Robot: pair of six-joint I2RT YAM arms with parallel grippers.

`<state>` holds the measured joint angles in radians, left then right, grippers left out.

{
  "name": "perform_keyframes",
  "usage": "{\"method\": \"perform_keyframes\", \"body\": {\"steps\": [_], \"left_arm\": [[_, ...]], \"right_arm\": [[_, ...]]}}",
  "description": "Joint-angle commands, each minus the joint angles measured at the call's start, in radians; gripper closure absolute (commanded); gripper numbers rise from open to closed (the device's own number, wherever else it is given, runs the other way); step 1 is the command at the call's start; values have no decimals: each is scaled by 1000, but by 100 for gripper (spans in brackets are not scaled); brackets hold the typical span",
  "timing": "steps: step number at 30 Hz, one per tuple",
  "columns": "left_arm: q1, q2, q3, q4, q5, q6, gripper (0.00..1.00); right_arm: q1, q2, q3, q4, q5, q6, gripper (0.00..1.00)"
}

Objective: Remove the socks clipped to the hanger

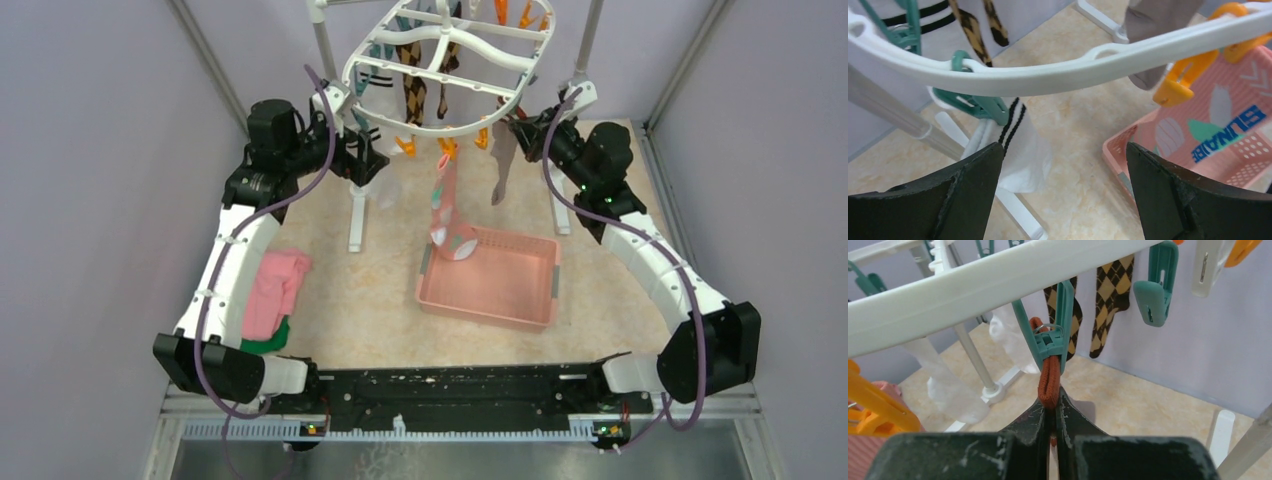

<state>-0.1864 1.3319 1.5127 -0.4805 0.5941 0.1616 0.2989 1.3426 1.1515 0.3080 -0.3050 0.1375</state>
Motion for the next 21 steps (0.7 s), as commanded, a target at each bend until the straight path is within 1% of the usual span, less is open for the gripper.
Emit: {"method": "perform_keyframes", "body": {"steps": [1,6,12,15,19,21], "left_arm": [[-1,5,50,82,-107,-41,1],[-1,-38,83,-2,-75,-26,1],[1,-171,32,-130,-34,32,1],[1,-229,19,-191,-30,61,1],[1,-281,41,-263,-103,85,1],[1,-300,40,-289,-101,94,1]], "right_arm": [[18,-77,-8,51,-46,37,100],[75,-85,14,-9,-50,35,100],[157,-105,16,-53,-43,57,100],[205,-104,18,-79,-3,59,100],[264,-88,52,-120,77,63,100],[294,-79,66,-129,122,69,100]]}}
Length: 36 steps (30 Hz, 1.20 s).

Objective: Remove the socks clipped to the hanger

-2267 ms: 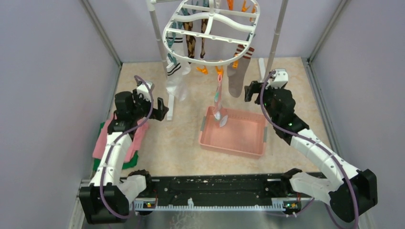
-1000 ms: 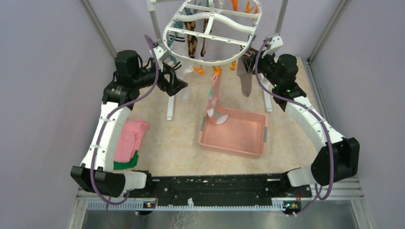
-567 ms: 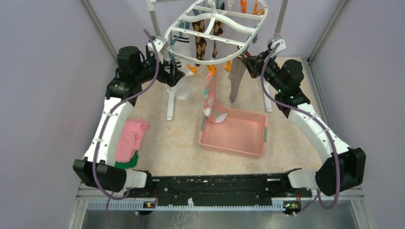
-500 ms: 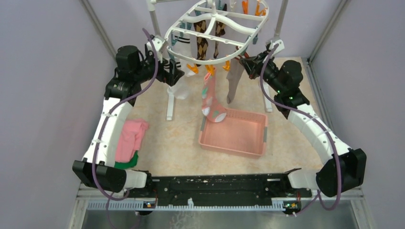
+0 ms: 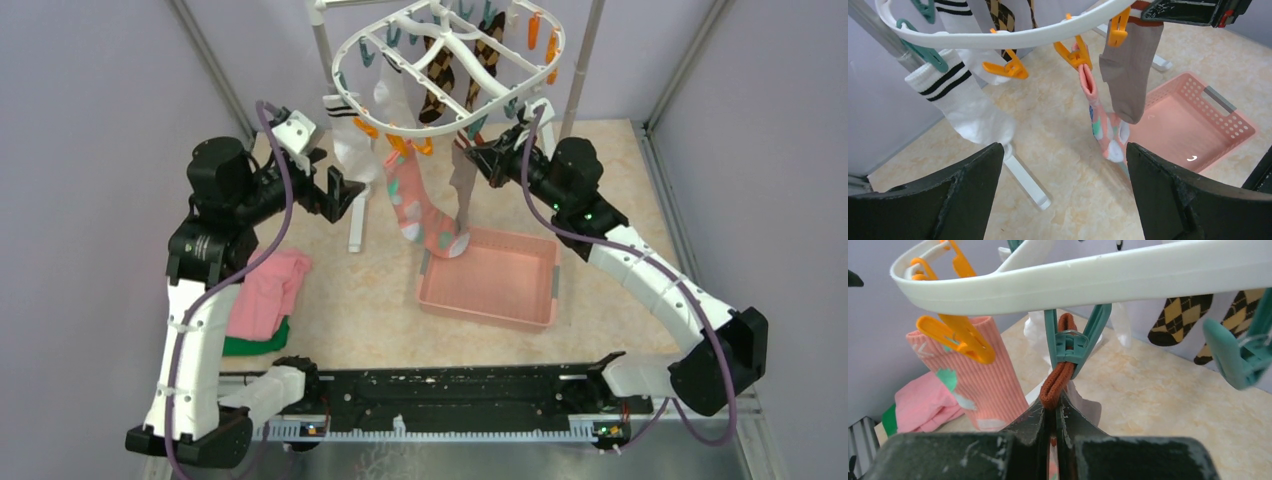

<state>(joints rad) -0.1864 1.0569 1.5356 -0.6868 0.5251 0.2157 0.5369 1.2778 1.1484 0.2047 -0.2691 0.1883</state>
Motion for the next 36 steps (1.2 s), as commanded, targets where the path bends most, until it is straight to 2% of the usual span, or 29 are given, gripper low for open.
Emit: {"method": "perform_keyframes", "body": {"steps": [1,8,17,22,26,30,36], "left_arm": [[1,-33,12,-95,-10,49,1],[-1,-50,-64,-78,104,36,1],[-21,17,-148,99,274,-4,1],[-72,81,-139,195,252,-5,1],[-138,162,-90,171,223,38,1],[-221,227,-53,155,129,111,1],[-268,267,-71,260,93,66,1]], "right_arm": [[72,-9,78,-31,111,23,100],[170,26,117,-23,277,152,100],[275,131,231,-53,502,291,100],[326,177,279,-57,594,311,100],[342,194,299,-56,609,325,100],[345,201,311,-53,610,346,100],[345,195,302,-46,602,377,100]]}}
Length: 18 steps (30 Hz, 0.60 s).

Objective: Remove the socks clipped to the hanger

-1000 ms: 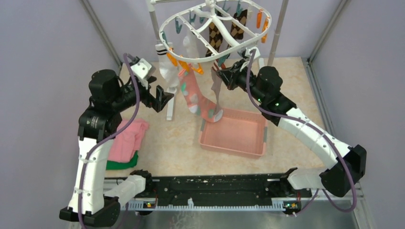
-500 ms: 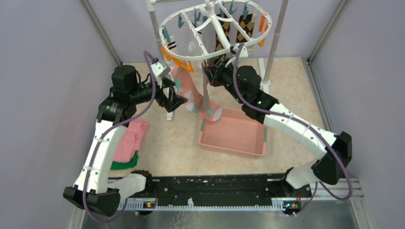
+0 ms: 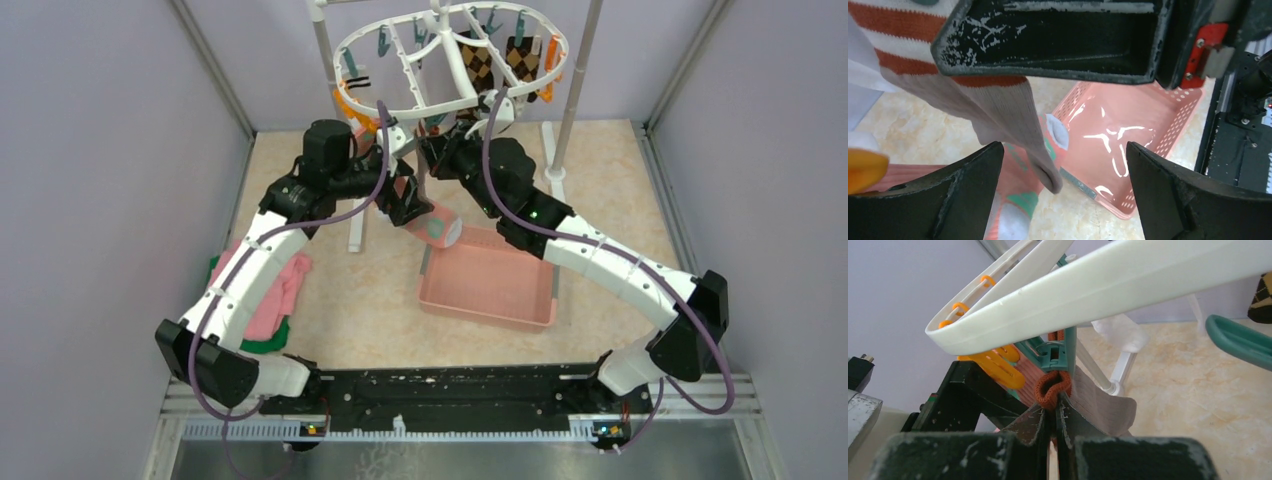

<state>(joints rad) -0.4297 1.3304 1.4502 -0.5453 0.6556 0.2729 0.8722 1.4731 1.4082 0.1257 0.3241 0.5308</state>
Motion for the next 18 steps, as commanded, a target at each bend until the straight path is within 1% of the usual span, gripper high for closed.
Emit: {"method": "perform_keyframes", "body": {"steps": [1,6,8,11,14,16,18], "left_arm": [[-32,-11,0,140,-56,4,1],[-59,-9,-37,184,-142,-12,1],[-65,-11,-50,194,-164,-19,4],[-76,-8,-71,183,-175,-33,11],[-84,-20,-101,180,-175,-42,22],[-85,-26,-111,185,-181,-48,33],[-85,-29,-111,191,-195,-50,51]], "right_arm": [[10,0,40,30,5,43,100],[10,1,37,20,-8,100,100],[10,-5,35,19,-10,116,100],[11,-18,29,27,-13,138,100],[10,-27,23,35,-22,152,100],[10,-27,21,33,-29,157,100],[11,-31,15,26,-33,160,100]]}}
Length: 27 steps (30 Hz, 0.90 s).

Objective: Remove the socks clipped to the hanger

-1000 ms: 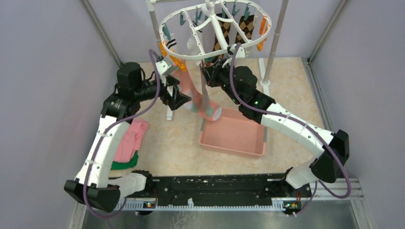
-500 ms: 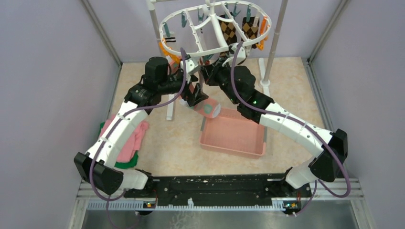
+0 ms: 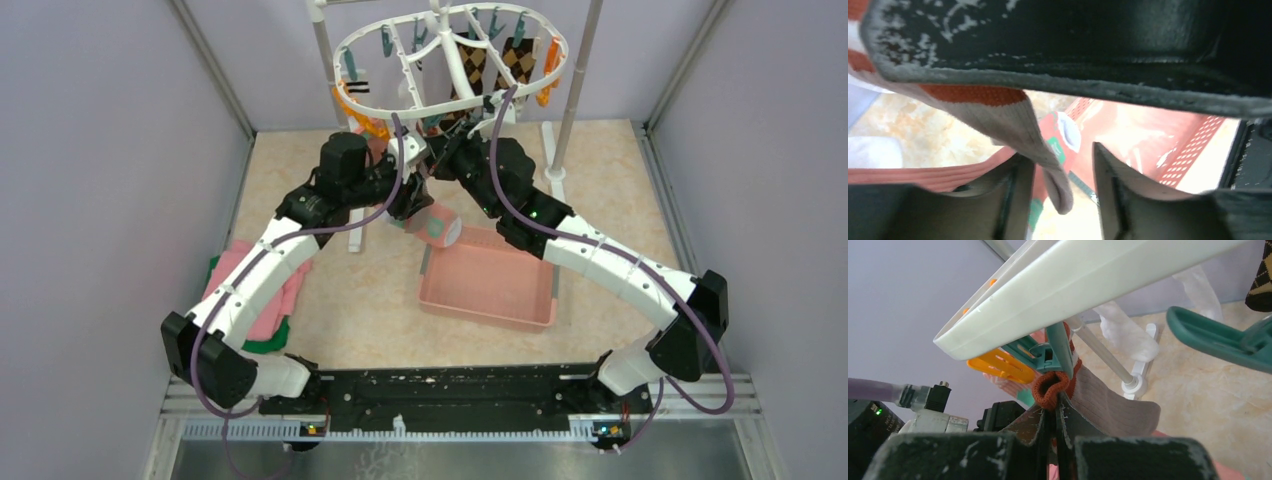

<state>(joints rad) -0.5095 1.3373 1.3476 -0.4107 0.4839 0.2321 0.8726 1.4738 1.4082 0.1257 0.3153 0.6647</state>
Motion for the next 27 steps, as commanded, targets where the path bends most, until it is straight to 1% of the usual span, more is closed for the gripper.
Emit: {"method": "perform_keyframes", "body": {"steps": [1,3,4,6,7,9,10,12,13,15,16,21,24,27], "left_arm": [[-6,-37,-8,60,-32,-10,61],[-5,-45,-8,64,-56,-9,79],[-5,-50,-13,64,-63,-9,86],[-6,-62,-23,67,-73,-4,98],[-6,-67,-29,69,-79,1,100],[-5,-73,-39,71,-96,3,100],[-5,-74,-40,70,-101,6,100],[-6,-78,-41,75,-105,13,100],[-6,-77,-41,79,-107,15,100],[-7,-73,-37,77,-111,16,100],[-7,-71,-33,76,-111,16,100],[-7,-60,-9,55,-101,15,100],[-8,-58,6,47,-102,16,100],[-10,-59,7,40,-104,16,99]], "right_arm": [[10,-35,10,26,-23,24,100],[10,-45,0,13,-11,13,100],[9,-53,-7,7,-3,5,98],[9,-76,-32,13,7,-13,91],[10,-90,-49,23,14,-31,87],[5,-118,-76,33,26,-64,74],[-1,-131,-86,32,28,-77,65],[-15,-153,-93,23,27,-100,52],[-24,-156,-87,18,23,-115,47],[-34,-148,-56,4,3,-156,40],[-38,-139,-35,-5,-1,-183,37],[-55,-69,65,-20,-53,-293,33],[-55,-25,129,-55,-51,-378,33],[-56,1,151,-47,-40,-450,33]]}}
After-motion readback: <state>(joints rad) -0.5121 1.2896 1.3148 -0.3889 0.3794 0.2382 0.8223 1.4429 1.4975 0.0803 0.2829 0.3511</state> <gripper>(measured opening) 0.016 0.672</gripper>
